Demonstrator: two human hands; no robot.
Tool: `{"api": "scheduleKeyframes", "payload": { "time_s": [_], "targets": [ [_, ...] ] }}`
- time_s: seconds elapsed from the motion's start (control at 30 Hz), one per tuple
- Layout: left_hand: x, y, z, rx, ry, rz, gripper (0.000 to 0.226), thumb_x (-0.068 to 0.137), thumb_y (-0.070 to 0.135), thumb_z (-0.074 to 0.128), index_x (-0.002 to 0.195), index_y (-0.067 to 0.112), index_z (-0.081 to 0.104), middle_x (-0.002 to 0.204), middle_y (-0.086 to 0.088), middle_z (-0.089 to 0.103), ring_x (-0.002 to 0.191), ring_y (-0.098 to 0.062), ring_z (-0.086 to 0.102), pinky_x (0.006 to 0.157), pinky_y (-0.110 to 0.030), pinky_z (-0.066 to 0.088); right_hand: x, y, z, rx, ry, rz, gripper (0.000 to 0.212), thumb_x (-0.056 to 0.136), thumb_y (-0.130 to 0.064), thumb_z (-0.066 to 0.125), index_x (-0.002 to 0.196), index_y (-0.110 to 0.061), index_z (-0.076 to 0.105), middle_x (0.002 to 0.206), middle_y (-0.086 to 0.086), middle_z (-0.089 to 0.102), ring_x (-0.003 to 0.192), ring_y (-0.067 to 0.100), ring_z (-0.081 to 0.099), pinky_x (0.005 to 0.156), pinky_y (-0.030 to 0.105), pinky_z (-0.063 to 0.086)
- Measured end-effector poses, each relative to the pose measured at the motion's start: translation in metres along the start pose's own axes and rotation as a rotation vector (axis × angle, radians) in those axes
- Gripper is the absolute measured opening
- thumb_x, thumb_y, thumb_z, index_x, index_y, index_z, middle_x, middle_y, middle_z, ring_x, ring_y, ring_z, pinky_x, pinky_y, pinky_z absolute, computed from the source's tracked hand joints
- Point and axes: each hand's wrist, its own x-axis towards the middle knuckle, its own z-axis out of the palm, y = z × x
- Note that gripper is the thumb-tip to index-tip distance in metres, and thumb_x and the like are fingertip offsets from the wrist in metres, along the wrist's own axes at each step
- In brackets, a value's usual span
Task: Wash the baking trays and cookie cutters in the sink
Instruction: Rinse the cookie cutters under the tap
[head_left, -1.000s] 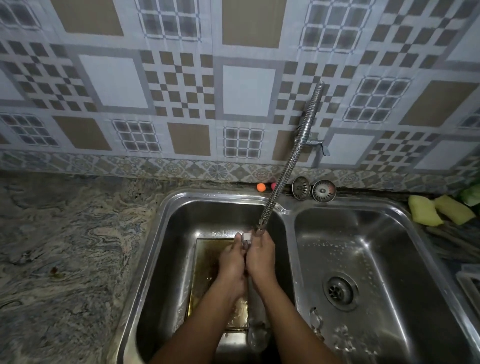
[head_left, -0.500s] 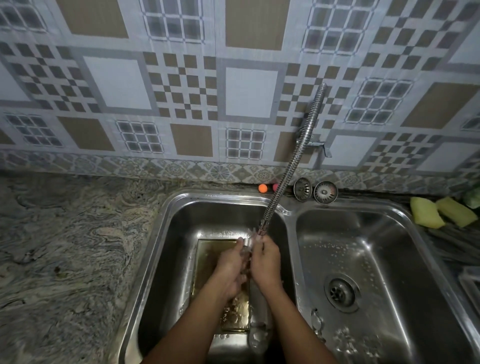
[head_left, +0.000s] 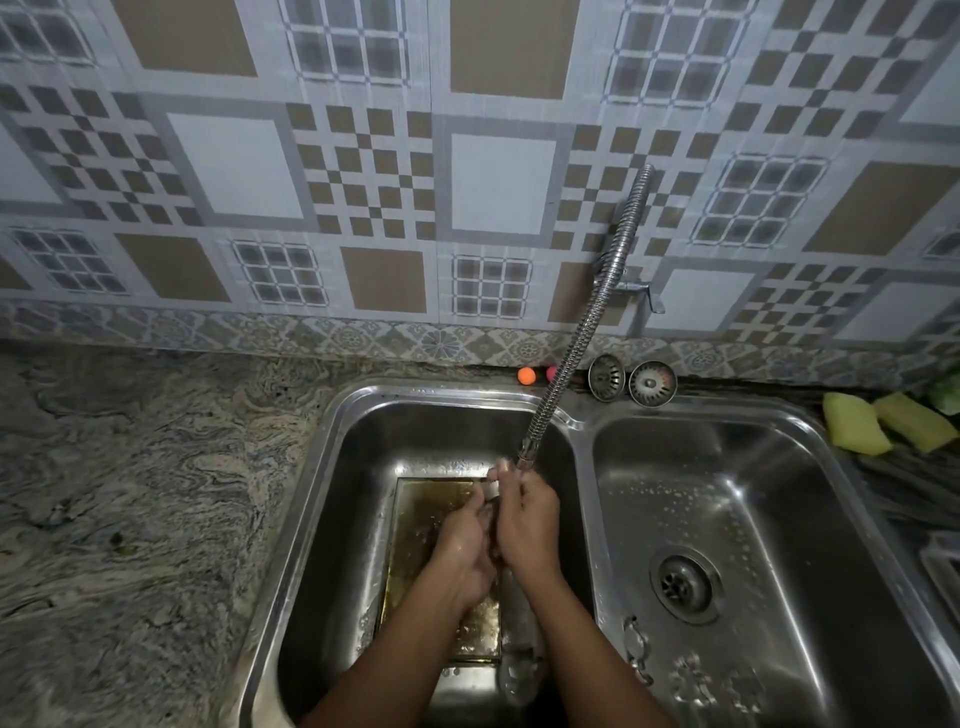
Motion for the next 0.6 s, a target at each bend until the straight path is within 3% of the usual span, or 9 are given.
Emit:
{"api": "scheduleKeyframes", "payload": {
  "time_s": [0.03, 0.13, 0.2, 0.27, 0.33, 0.43, 0.53, 0.6],
  "targets": [
    [0.0, -0.001, -0.001, 0.043, 0.022, 0.019, 0.049, 0.104, 0.043, 0.038, 0.106, 0.006, 0.069, 0.081, -0.008, 0.075, 0.073, -0.018, 0.068, 0.063, -0.031, 0.051, 0.002, -0.001, -0.001, 0.027, 0.016, 0.03, 0.022, 0.1, -0.017, 0.052, 0.089, -0.015, 0.071, 0.077, -0.002, 0.068, 0.061, 0.003, 0.06, 0.054, 0.019, 0.046],
    [0.004, -0.004, 0.0, 0.13, 0.037, 0.085, 0.054, 0.104, 0.047, 0.037, 0.107, 0.002, 0.067, 0.086, -0.012, 0.073, 0.08, -0.022, 0.067, 0.074, -0.039, 0.054, 0.011, -0.002, -0.004, 0.136, 0.035, 0.231, 0.021, 0.101, -0.015, 0.047, 0.096, -0.018, 0.068, 0.072, 0.003, 0.064, 0.052, 0.009, 0.053, 0.05, 0.026, 0.042],
    [0.006, -0.004, 0.004, 0.136, 0.078, 0.104, 0.052, 0.104, 0.045, 0.037, 0.106, 0.002, 0.067, 0.075, -0.009, 0.069, 0.068, -0.019, 0.064, 0.065, -0.036, 0.052, 0.015, -0.005, -0.003, 0.177, 0.002, 0.353, 0.03, 0.104, -0.02, 0.039, 0.098, -0.017, 0.068, 0.072, 0.003, 0.066, 0.056, 0.013, 0.057, 0.053, 0.025, 0.044],
    [0.009, -0.005, 0.004, 0.158, 0.17, 0.121, 0.046, 0.104, 0.043, 0.042, 0.107, 0.005, 0.067, 0.061, -0.003, 0.059, 0.049, -0.013, 0.052, 0.049, -0.028, 0.039, 0.014, -0.004, 0.001, 0.155, 0.013, 0.319, 0.032, 0.104, -0.017, 0.04, 0.098, -0.02, 0.071, 0.083, 0.0, 0.071, 0.063, 0.012, 0.061, 0.056, 0.024, 0.049],
    [0.012, -0.003, 0.003, 0.169, 0.226, 0.127, 0.034, 0.103, 0.04, 0.048, 0.106, 0.012, 0.069, 0.064, -0.003, 0.064, 0.047, -0.012, 0.05, 0.047, -0.025, 0.033, 0.011, -0.002, 0.003, 0.087, 0.047, 0.2, 0.029, 0.101, -0.015, 0.045, 0.104, -0.024, 0.072, 0.089, -0.004, 0.072, 0.066, 0.011, 0.061, 0.061, 0.029, 0.051],
    [0.014, 0.003, 0.001, 0.002, 0.161, 0.077, 0.025, 0.102, 0.028, 0.052, 0.111, 0.011, 0.068, 0.092, -0.013, 0.077, 0.067, -0.018, 0.067, 0.06, -0.032, 0.05, 0.011, -0.002, 0.001, 0.154, 0.056, 0.154, 0.028, 0.1, -0.007, 0.047, 0.119, -0.02, 0.064, 0.097, -0.004, 0.074, 0.08, 0.005, 0.067, 0.068, 0.021, 0.05],
    [0.007, 0.012, 0.0, -0.115, 0.085, 0.075, 0.018, 0.099, 0.018, 0.056, 0.106, 0.005, 0.067, 0.08, -0.01, 0.076, 0.058, -0.014, 0.069, 0.055, -0.029, 0.056, 0.011, -0.002, 0.001, 0.217, 0.015, 0.175, 0.03, 0.099, -0.004, 0.047, 0.124, -0.017, 0.058, 0.105, -0.005, 0.074, 0.102, 0.005, 0.067, 0.086, 0.023, 0.049],
    [0.005, 0.018, 0.002, -0.122, 0.041, 0.127, 0.015, 0.094, 0.008, 0.062, 0.106, -0.002, 0.066, 0.078, -0.013, 0.074, 0.059, -0.016, 0.07, 0.054, -0.027, 0.057, 0.008, 0.004, 0.001, 0.244, 0.0, 0.235, 0.024, 0.099, -0.011, 0.048, 0.117, -0.019, 0.062, 0.101, -0.005, 0.073, 0.095, 0.011, 0.067, 0.084, 0.028, 0.051]
  ]
}}
